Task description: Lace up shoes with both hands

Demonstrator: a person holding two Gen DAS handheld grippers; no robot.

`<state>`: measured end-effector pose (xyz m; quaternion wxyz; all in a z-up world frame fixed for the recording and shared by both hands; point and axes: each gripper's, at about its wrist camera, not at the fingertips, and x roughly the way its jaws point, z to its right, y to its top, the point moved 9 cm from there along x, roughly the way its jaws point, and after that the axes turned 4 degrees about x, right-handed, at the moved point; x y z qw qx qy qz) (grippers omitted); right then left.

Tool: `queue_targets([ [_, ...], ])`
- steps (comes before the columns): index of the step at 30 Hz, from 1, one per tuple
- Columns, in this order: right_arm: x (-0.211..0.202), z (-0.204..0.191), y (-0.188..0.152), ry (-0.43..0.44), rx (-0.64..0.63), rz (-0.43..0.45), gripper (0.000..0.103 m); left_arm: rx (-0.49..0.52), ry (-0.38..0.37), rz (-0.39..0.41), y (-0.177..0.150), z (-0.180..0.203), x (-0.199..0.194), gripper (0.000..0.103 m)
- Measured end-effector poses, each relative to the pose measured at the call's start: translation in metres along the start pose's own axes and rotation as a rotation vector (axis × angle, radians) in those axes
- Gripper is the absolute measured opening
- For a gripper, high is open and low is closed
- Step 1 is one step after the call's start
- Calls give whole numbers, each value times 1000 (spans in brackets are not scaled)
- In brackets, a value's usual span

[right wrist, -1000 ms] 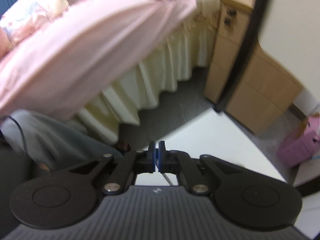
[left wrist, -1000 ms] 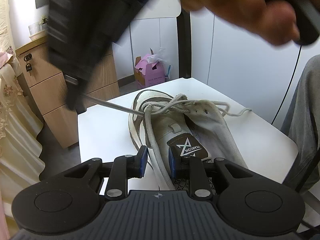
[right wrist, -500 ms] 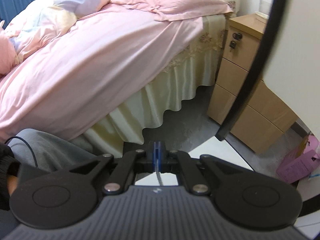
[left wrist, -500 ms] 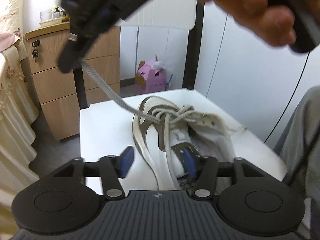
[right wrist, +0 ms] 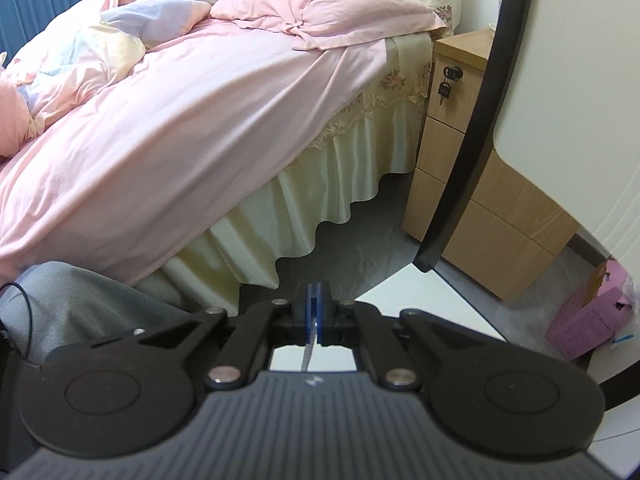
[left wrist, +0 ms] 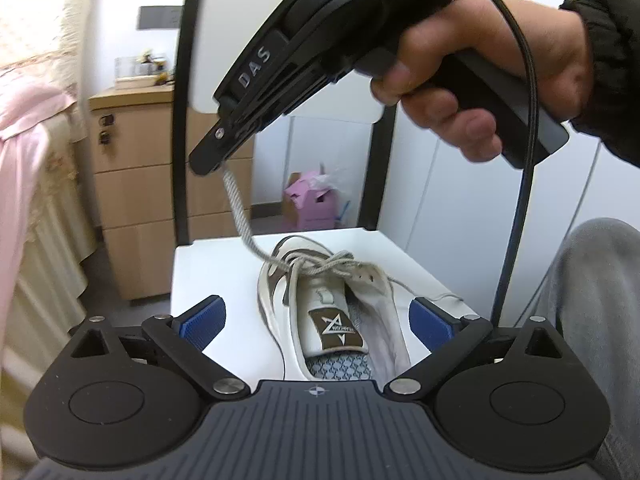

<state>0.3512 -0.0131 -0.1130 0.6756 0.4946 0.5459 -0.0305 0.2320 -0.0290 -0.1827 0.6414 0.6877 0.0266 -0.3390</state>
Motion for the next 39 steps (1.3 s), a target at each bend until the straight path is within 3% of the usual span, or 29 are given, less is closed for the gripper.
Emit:
queue_targets([
  [7, 1, -6, -4, -28, -51, -44, 3, -59, 100, -70, -8, 17, 0, 99],
  [13, 1, -11, -3, -47, -82, -70, 3, -16, 132, -97, -15, 29, 12, 99],
  [17, 6, -9, -4, -57, -79, -83, 3, -45, 174, -111, -17, 21, 24, 99],
  [21, 15, -6, -9, -56, -71, -98, 3, -34, 116, -154, -23, 27, 41, 97],
  [22, 18, -8, -10, -50, -75, -104, 3, -35, 113, -164, -24, 28, 44, 88],
  [23, 20, -11, -10, -42, -83, -108, 3, -35, 115, -174, -26, 28, 47, 86],
  [27, 27, -28, 2, 27, -76, -90, 3, -34, 107, -194, -27, 28, 52, 86],
  [32, 44, -41, 16, 27, -127, -99, 4, 27, 121, -215, -34, 35, 56, 88],
  [34, 48, -38, 19, 18, -134, -96, 11, 9, 106, -223, -36, 36, 57, 88],
  [35, 47, -35, 20, 20, -127, -91, 30, 3, 102, -225, -36, 36, 58, 88],
  [36, 45, -32, 22, 21, -118, -81, 39, -1, 98, -226, -37, 36, 58, 88],
  [37, 42, -28, 24, 17, -116, -70, 44, -5, 95, -228, -37, 36, 58, 88],
  [39, 34, -17, 25, -3, -104, -55, 44, -9, 90, -230, -37, 36, 57, 88],
])
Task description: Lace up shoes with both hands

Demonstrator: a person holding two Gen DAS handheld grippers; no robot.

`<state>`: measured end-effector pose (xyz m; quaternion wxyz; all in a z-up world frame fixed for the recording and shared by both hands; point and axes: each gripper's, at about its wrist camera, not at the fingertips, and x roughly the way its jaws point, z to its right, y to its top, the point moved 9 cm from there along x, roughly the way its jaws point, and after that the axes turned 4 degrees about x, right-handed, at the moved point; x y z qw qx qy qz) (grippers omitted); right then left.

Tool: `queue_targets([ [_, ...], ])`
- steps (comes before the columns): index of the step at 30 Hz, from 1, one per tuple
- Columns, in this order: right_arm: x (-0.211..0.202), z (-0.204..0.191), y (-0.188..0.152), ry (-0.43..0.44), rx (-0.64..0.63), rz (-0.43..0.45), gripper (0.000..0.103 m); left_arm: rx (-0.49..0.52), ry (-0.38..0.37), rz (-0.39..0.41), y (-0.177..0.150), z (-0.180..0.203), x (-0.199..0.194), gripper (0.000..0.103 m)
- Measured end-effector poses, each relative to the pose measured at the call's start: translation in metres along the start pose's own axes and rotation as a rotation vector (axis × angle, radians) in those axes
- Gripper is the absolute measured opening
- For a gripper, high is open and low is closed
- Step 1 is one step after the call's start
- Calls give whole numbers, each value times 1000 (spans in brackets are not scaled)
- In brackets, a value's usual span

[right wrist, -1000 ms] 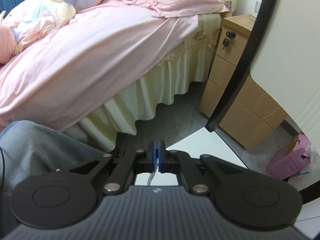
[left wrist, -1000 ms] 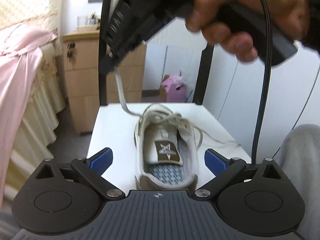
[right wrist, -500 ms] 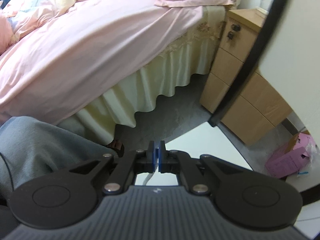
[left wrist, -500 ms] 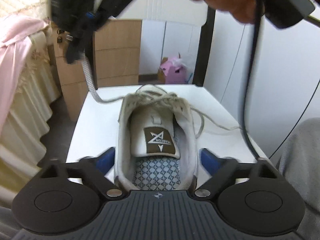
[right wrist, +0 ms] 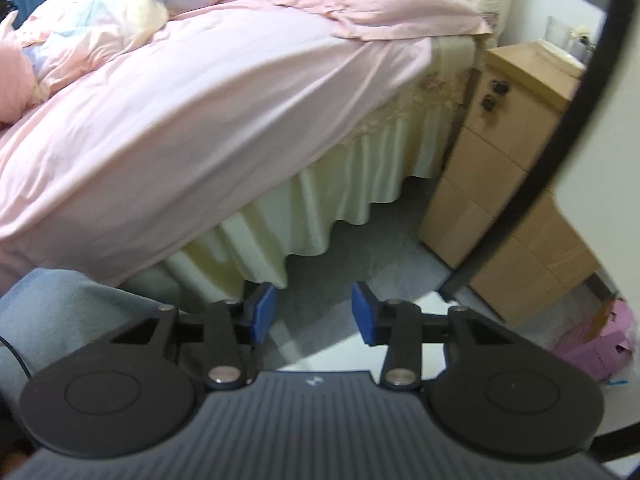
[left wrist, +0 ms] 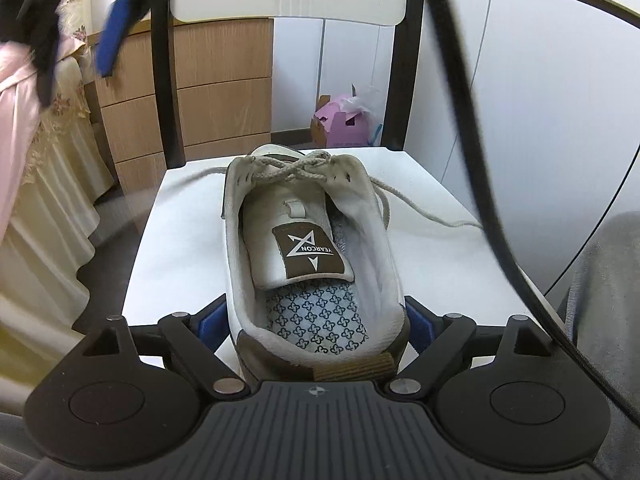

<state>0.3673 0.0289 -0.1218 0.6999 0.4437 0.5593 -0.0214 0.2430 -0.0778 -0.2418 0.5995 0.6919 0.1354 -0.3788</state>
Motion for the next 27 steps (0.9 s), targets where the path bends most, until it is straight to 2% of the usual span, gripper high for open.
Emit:
queue_targets([
  [3, -9, 22, -5, -18, 52, 14, 44, 5, -2, -1, -1, 1, -1, 88],
  [6, 1, 35, -30, -22, 56, -97, 43, 12, -3, -5, 0, 2, 0, 88],
  [9, 21, 36, -66, -36, -10, -241, 41, 17, -5, -6, 0, 2, 0, 88],
  [11, 30, 36, -83, -23, -16, -291, 29, 20, -6, -8, 0, 2, 0, 88],
  [12, 32, 35, -88, -11, -15, -301, 28, 22, -6, -8, 0, 3, 0, 88],
  [13, 35, 33, -93, -3, -23, -312, 23, 21, -6, -7, 1, 2, 0, 88],
  [14, 37, 32, -97, 4, -31, -324, 11, 21, -3, -4, 1, 2, 0, 88],
  [16, 38, 30, -103, -7, -40, -328, 9, 24, 10, 12, 3, 2, -1, 89],
  [19, 34, 32, -106, -30, 16, -308, 5, 49, 33, 54, 9, 4, -3, 91],
  [23, 27, 33, -109, -48, 90, -287, 4, 49, 37, 81, 13, 6, -2, 91],
  [27, 21, 31, -112, -71, 84, -281, 4, 103, 43, 101, 17, 12, -1, 90],
])
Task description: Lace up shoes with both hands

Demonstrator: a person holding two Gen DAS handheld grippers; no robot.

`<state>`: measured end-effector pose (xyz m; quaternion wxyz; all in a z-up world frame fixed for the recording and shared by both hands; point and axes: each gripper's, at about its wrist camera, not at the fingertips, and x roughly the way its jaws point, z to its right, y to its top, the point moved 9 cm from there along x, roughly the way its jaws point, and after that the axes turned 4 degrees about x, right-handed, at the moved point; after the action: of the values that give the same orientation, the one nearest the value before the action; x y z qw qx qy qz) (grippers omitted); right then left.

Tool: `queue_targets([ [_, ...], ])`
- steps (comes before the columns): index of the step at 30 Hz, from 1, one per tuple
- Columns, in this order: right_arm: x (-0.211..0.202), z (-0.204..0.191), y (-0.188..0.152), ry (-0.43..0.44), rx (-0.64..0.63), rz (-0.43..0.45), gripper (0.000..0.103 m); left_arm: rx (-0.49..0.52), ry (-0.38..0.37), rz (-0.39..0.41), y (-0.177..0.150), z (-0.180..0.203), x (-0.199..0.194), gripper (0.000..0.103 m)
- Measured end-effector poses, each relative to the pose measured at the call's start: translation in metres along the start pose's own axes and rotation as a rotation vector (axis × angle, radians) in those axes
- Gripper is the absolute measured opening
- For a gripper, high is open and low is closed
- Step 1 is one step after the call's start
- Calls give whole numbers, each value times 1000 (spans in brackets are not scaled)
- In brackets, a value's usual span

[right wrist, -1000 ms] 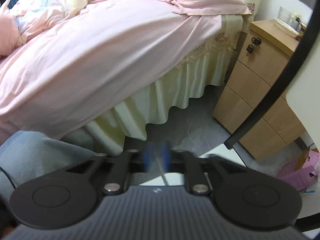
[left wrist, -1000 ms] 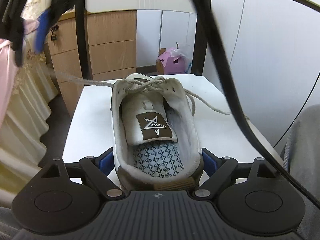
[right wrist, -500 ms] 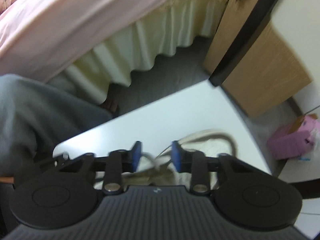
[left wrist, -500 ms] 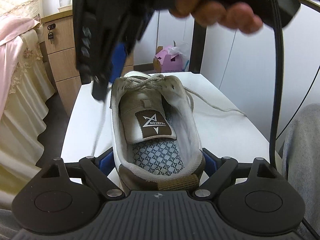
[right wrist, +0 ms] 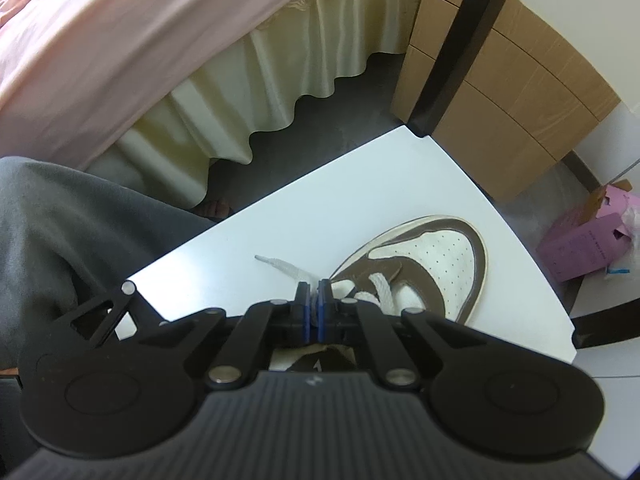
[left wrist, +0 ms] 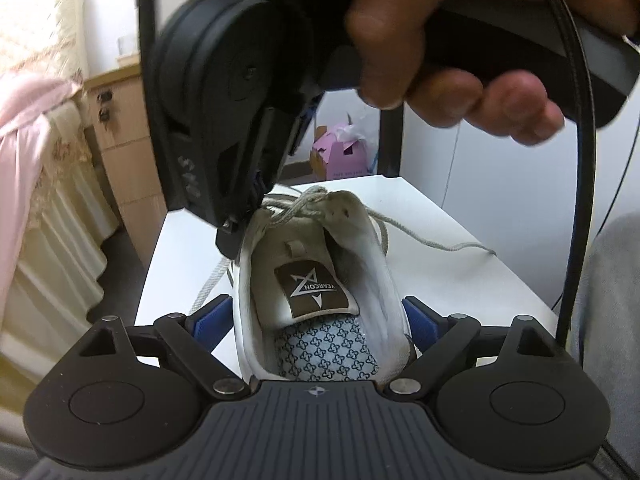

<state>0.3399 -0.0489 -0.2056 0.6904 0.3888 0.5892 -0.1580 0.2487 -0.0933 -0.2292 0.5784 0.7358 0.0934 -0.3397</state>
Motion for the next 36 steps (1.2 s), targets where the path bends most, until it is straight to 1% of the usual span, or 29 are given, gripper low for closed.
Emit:
queue_targets([
  [4, -4, 0, 2, -30, -32, 13, 4, 33, -35, -4, 2, 3, 2, 87],
  [8, -6, -3, 13, -38, -59, 37, 2, 53, -68, -11, 2, 4, 3, 86],
  [12, -11, -18, 36, 2, -85, 73, 2, 67, -83, -13, 2, 5, 4, 86],
  [17, -17, -51, 80, 89, -121, 140, 2, 68, -87, -17, 1, 5, 4, 86],
  [19, -17, -65, 94, 118, -139, 153, 2, 65, -86, -18, 2, 5, 5, 86],
  [22, -10, -80, 101, 124, -179, 136, 2, 62, -83, -18, 2, 6, 5, 86],
  [25, -10, -84, 101, 137, -193, 131, 4, 56, -84, -16, 1, 5, 4, 86],
  [26, -13, -84, 100, 130, -195, 139, 9, 53, -85, -16, 1, 5, 4, 86],
  [27, -16, -82, 100, 126, -190, 147, 17, 52, -86, -15, 1, 5, 4, 86],
  [28, -21, -78, 98, 122, -177, 157, 48, 52, -86, -14, 1, 5, 3, 86],
  [29, -27, -74, 97, 115, -165, 167, 66, 50, -85, -15, 1, 5, 3, 86],
  [32, -47, -62, 92, 89, -152, 194, 66, 44, -79, -17, 2, 6, 2, 86],
  [36, -67, -36, 82, 51, -90, 211, 68, 42, -79, -17, 1, 5, 4, 86],
])
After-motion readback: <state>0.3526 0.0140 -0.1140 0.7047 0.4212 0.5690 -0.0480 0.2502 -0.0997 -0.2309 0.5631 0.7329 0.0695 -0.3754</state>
